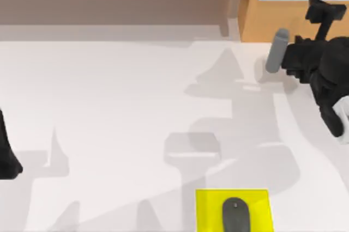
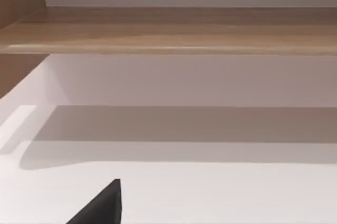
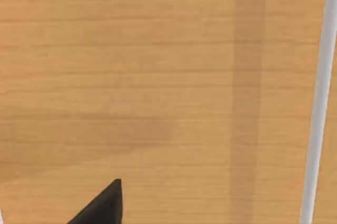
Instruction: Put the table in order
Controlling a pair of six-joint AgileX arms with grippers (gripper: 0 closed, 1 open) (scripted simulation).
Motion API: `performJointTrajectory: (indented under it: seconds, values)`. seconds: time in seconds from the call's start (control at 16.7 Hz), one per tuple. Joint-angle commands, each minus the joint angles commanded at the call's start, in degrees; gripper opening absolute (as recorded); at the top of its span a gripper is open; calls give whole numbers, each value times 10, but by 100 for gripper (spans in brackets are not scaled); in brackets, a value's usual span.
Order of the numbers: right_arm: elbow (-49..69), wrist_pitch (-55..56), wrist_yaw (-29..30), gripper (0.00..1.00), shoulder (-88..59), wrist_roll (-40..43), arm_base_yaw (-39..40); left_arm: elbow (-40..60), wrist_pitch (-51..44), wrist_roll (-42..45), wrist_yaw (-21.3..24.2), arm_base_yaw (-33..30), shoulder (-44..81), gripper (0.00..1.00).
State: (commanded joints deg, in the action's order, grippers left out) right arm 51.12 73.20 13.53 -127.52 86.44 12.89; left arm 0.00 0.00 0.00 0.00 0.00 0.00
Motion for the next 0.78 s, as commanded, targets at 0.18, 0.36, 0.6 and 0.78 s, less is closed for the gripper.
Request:
performJointTrajectory:
  seconds: [0.18, 0.36, 0.6, 0.78]
  values:
    - [15, -17, 31, 100, 8, -67, 60, 0, 0, 0, 0, 0, 0, 100]
    - [47, -55, 74, 100, 8, -171, 138, 0, 0, 0, 0, 0, 0, 100]
    - [137, -132, 138, 100, -8, -345, 226, 0, 0, 0, 0, 0, 0, 100]
    - [238, -205, 187, 100, -31, -486, 265, 0, 0, 0, 0, 0, 0, 100]
